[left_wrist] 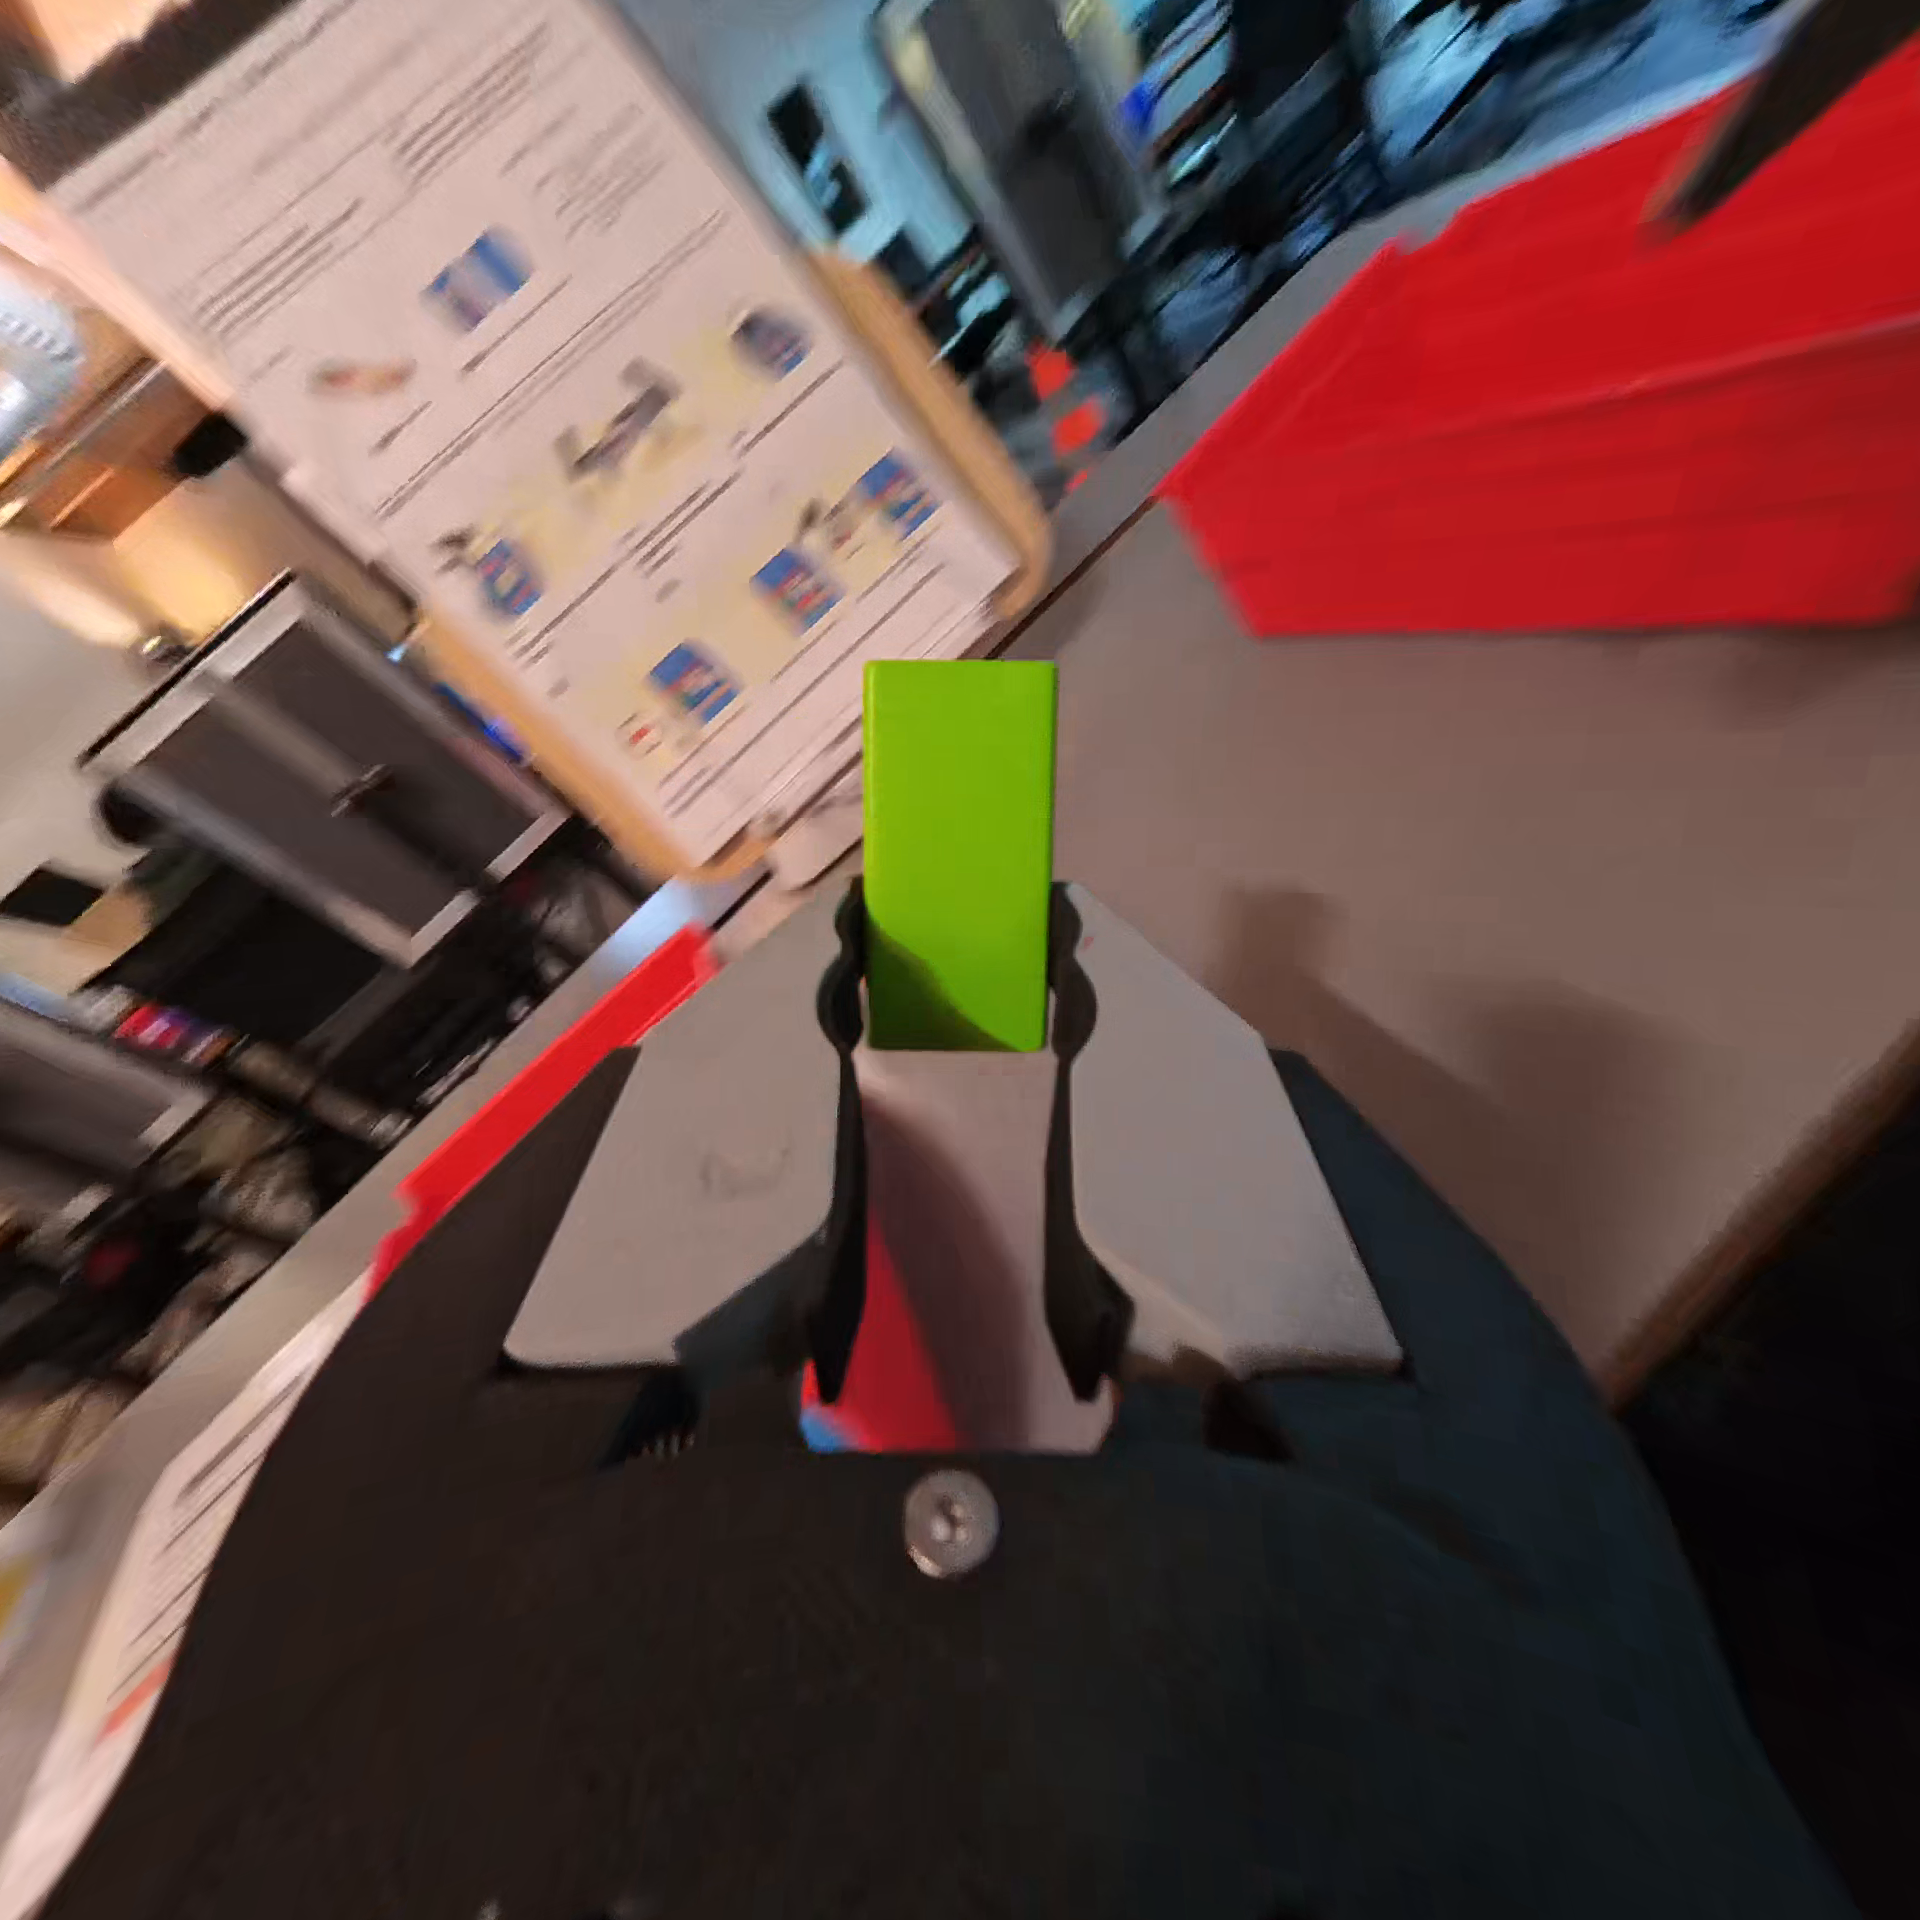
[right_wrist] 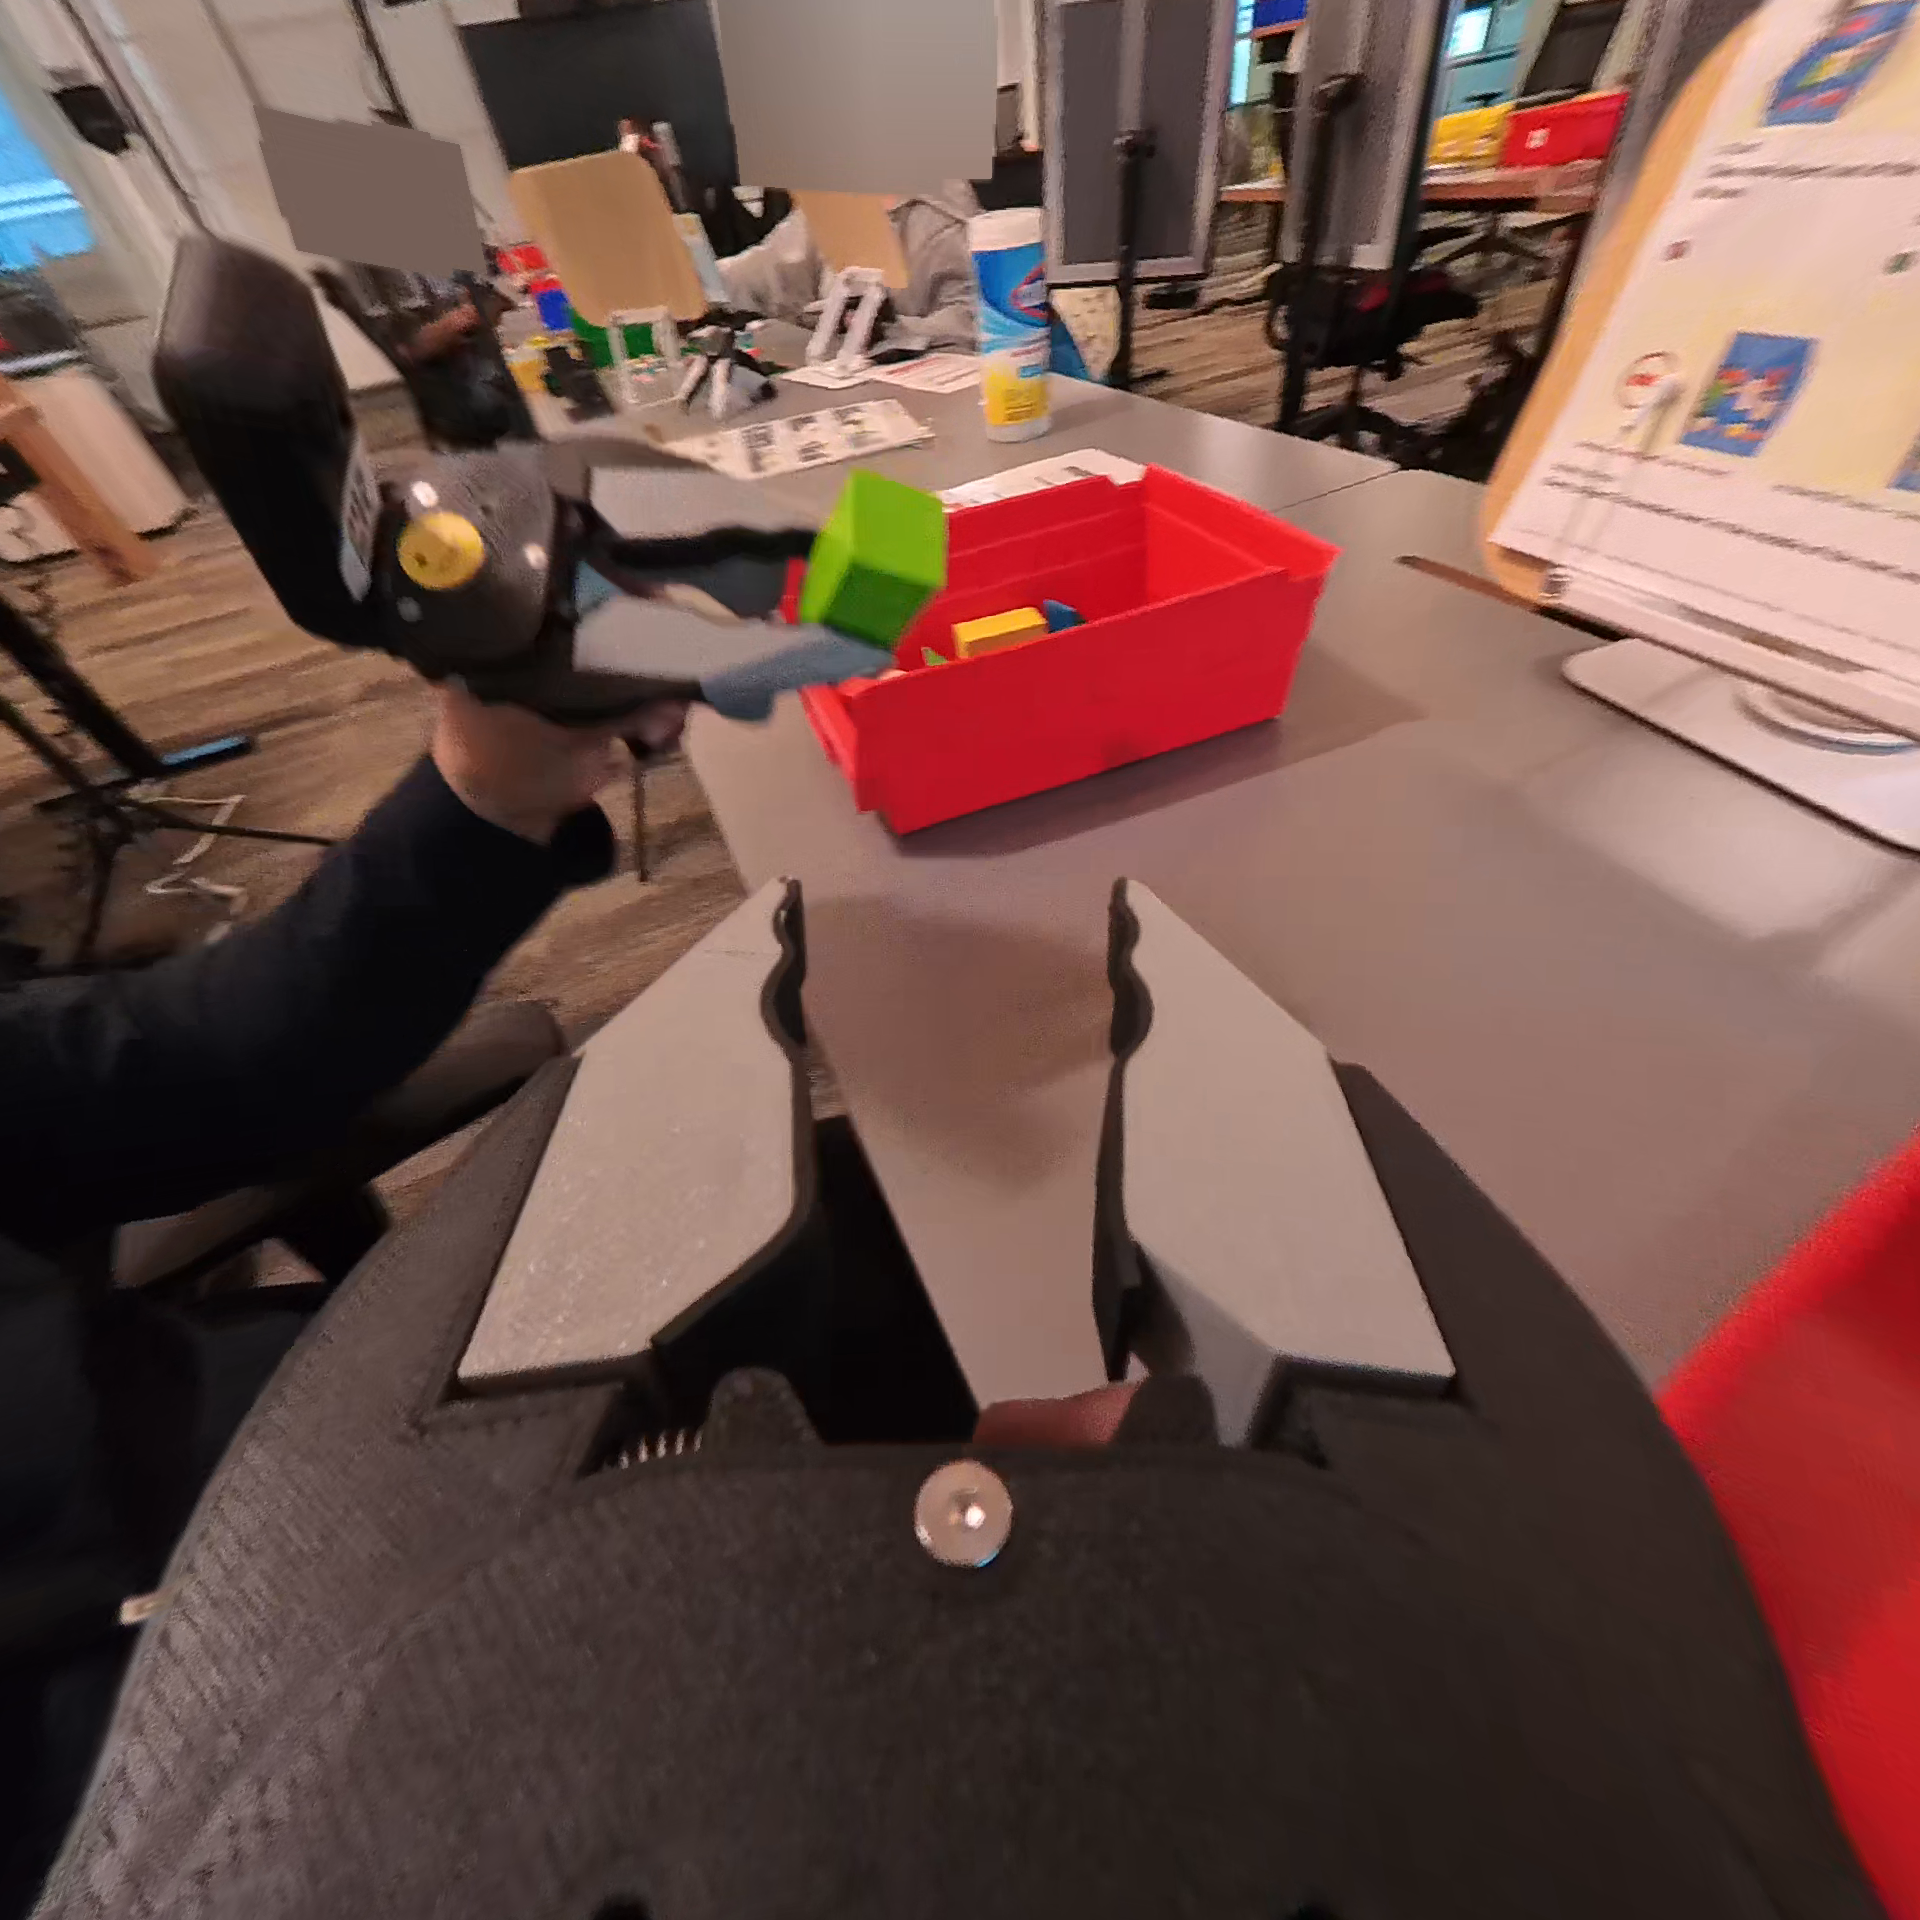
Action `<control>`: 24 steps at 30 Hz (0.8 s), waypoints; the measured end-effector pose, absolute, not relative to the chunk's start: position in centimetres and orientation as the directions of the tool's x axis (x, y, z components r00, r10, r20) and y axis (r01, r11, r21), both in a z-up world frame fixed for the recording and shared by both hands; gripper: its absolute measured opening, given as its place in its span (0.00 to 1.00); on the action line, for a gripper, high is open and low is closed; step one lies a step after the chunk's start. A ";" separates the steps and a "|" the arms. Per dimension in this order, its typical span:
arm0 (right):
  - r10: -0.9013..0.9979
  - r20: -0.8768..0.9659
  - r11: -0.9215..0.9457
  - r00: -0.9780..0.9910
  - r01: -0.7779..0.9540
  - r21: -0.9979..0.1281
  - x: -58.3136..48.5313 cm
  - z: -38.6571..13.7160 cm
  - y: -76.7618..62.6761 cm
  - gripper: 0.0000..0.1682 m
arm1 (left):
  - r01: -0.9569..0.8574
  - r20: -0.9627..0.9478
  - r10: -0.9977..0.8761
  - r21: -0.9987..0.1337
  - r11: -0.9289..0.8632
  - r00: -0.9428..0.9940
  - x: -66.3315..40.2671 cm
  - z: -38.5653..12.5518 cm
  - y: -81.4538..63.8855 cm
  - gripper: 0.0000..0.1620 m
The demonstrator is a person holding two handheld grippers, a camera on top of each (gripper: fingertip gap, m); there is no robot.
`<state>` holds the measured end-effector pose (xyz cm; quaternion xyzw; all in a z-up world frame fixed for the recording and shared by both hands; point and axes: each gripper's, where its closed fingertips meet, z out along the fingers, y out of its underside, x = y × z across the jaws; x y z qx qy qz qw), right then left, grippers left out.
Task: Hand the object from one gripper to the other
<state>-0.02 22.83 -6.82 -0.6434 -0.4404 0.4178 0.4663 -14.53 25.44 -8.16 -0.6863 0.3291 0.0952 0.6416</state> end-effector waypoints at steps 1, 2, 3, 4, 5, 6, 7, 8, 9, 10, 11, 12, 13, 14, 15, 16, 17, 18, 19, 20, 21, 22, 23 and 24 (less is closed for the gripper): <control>0.962 -0.142 -0.184 0.231 0.171 -0.968 -0.7 -6.7 22.0 0.36 | -0.568 -0.556 -0.357 -0.819 0.080 0.751 -12.3 -8.5 24.8 0.20; 0.967 -0.155 -0.190 0.202 0.165 -0.968 -1.4 -6.6 21.2 0.38 | -0.596 -0.584 -0.376 -0.797 0.098 0.720 -10.4 -8.9 24.3 0.20; 0.969 -0.166 -0.196 0.182 0.161 -0.967 -2.0 -6.6 20.6 0.42 | -0.642 -0.632 -0.370 -0.758 0.115 0.681 -9.0 -9.1 23.9 0.20; 0.970 -0.172 -0.200 0.174 0.159 -0.967 -2.5 -6.7 20.2 0.45 | -0.681 -0.687 -0.331 -0.716 0.153 0.647 -7.9 -8.7 23.5 0.20; 0.969 -0.173 -0.202 0.176 0.159 -0.966 -2.9 -6.8 19.9 0.47 | -0.704 -0.726 -0.300 -0.682 0.197 0.619 -6.7 -8.1 22.9 0.20; 0.968 -0.171 -0.201 0.183 0.157 -0.967 -3.1 -6.8 19.8 0.48 | -0.713 -0.744 -0.302 -0.663 0.227 0.596 -5.5 -7.9 22.2 0.20; 0.967 -0.171 -0.200 0.188 0.148 -0.969 -3.3 -6.8 19.8 0.48 | -0.719 -0.756 -0.319 -0.648 0.250 0.571 -4.3 -8.1 21.6 0.20; 0.967 -0.173 -0.200 0.184 0.137 -0.970 -3.4 -6.6 19.6 0.46 | -0.730 -0.773 -0.326 -0.628 0.269 0.544 -3.5 -8.4 21.2 0.20; 0.970 -0.175 -0.199 0.169 0.132 -0.971 -3.4 -6.5 19.4 0.42 | -0.753 -0.798 -0.322 -0.595 0.283 0.509 -2.9 -8.9 21.0 0.20; 0.973 -0.170 -0.194 0.159 0.144 -0.970 -3.3 -6.7 19.2 0.33 | -0.784 -0.826 -0.306 -0.553 0.283 0.473 -2.8 -9.5 21.0 0.20; 0.974 -0.150 -0.180 0.168 0.180 -0.967 -3.1 -7.2 19.4 0.24 | -0.815 -0.857 -0.280 -0.504 0.285 0.433 -2.9 -10.0 21.0 0.20; 0.978 -0.119 -0.157 0.170 0.233 -0.960 -2.9 -8.1 19.5 0.19 | -0.839 -0.886 -0.270 -0.449 0.306 0.376 -2.8 -10.6 20.8 0.20; 0.983 -0.103 -0.144 0.155 0.280 -0.949 -2.8 -8.8 19.3 0.19 | -0.858 -0.911 -0.266 -0.394 0.329 0.316 -2.7 -11.1 20.5 0.20; 0.986 -0.099 -0.137 0.137 0.308 -0.941 -2.8 -9.3 19.0 0.19 | -0.874 -0.931 -0.252 -0.343 0.344 0.265 -2.7 -11.4 20.3 0.20; 0.987 -0.102 -0.136 0.123 0.317 -0.939 -3.0 -9.5 18.8 0.19 | -0.887 -0.943 -0.243 -0.305 0.347 0.229 -2.9 -11.6 20.1 0.20; 0.988 -0.112 -0.141 0.108 0.315 -0.939 -3.2 -9.6 18.6 0.17 | -0.895 -0.947 -0.253 -0.281 0.347 0.199 -2.9 -11.9 19.9 0.20; 0.987 -0.130 -0.152 0.091 0.317 -0.936 -3.3 -9.6 18.4 0.13 | -0.897 -0.950 -0.259 -0.262 0.356 0.174 -2.8 -12.2 19.6 0.20; 0.986 -0.149 -0.164 0.070 0.336 -0.927 -3.4 -10.1 18.0 0.13 | -0.898 -0.954 -0.260 -0.242 0.367 0.151 -2.6 -12.4 19.3 0.20; 0.985 -0.163 -0.171 0.053 0.369 -0.913 -3.4 -10.7 17.7 0.15 | -0.906 -0.954 -0.275 -0.217 0.363 0.118 -2.5 -13.0 19.2 0.20; 0.987 -0.156 -0.161 0.046 0.405 -0.900 -3.2 -11.4 17.6 0.15 | -0.915 -0.956 -0.282 -0.184 0.358 0.082 -2.5 -13.6 19.1 0.20; 0.989 -0.142 -0.146 0.042 0.435 -0.889 -3.0 -11.9 17.6 0.14 | -0.919 -0.960 -0.274 -0.150 0.365 0.047 -2.4 -14.1 19.1 0.20; 0.990 -0.136 -0.141 0.044 0.462 -0.876 -2.8 -12.4 17.6 0.14 | -0.923 -0.964 -0.267 -0.119 0.366 0.018 -2.3 -14.5 19.1 0.20; 0.990 -0.129 -0.137 0.051 0.492 -0.860 -2.5 -12.9 17.6 0.14 | -0.930 -0.963 -0.268 -0.092 0.357 -0.008 -2.3 -15.0 19.2 0.20; 0.991 -0.122 -0.134 0.058 0.521 -0.843 -2.2 -13.4 17.7 0.14 | -0.935 -0.962 -0.272 -0.066 0.348 -0.034 -2.4 -15.5 19.2 0.20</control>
